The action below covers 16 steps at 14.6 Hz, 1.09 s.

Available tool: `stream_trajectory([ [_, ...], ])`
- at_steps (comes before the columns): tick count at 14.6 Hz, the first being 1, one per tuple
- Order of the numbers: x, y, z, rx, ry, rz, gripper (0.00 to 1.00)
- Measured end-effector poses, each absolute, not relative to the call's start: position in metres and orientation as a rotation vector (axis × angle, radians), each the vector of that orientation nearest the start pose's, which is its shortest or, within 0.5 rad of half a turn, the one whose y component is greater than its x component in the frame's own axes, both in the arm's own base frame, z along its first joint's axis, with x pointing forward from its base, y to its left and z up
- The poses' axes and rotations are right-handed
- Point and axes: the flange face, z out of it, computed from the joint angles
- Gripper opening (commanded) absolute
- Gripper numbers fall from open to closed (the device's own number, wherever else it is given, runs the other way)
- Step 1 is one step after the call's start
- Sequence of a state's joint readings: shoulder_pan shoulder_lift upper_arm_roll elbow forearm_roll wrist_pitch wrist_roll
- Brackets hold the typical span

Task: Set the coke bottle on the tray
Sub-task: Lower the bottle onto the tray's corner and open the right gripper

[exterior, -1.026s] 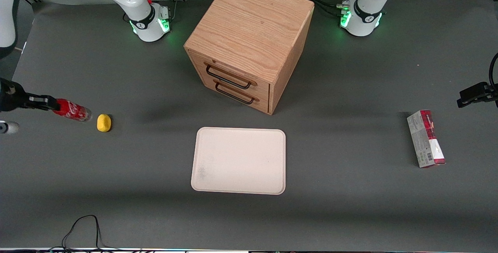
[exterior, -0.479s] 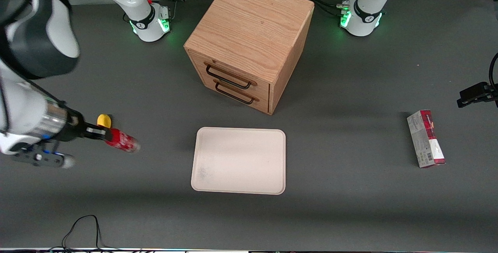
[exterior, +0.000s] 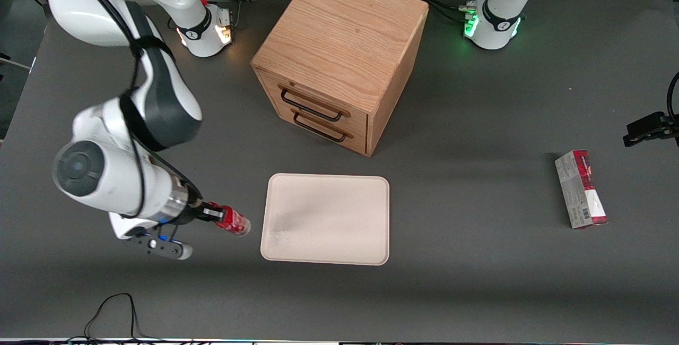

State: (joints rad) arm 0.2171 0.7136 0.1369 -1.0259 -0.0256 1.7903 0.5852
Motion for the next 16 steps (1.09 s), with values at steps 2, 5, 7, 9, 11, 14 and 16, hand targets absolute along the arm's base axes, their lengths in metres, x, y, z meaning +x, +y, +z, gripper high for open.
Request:
stream_trajectory([
  [2,0.726,0.242,0.401,-3.023,0.412,-0.044,0.00],
  [5,0.733,0.258,0.359,-2.998,0.413,-0.049,0.00],
  [7,0.734,0.266,0.344,-2.983,0.410,-0.044,0.00],
  [9,0.735,0.269,0.333,-2.973,0.412,-0.050,0.00],
  [11,0.737,0.271,0.324,-2.960,0.425,-0.069,0.00],
  [14,0.738,0.273,0.314,-2.952,0.424,-0.092,1.00],
  [16,0.736,0.275,0.312,-2.973,0.405,-0.105,1.00],
])
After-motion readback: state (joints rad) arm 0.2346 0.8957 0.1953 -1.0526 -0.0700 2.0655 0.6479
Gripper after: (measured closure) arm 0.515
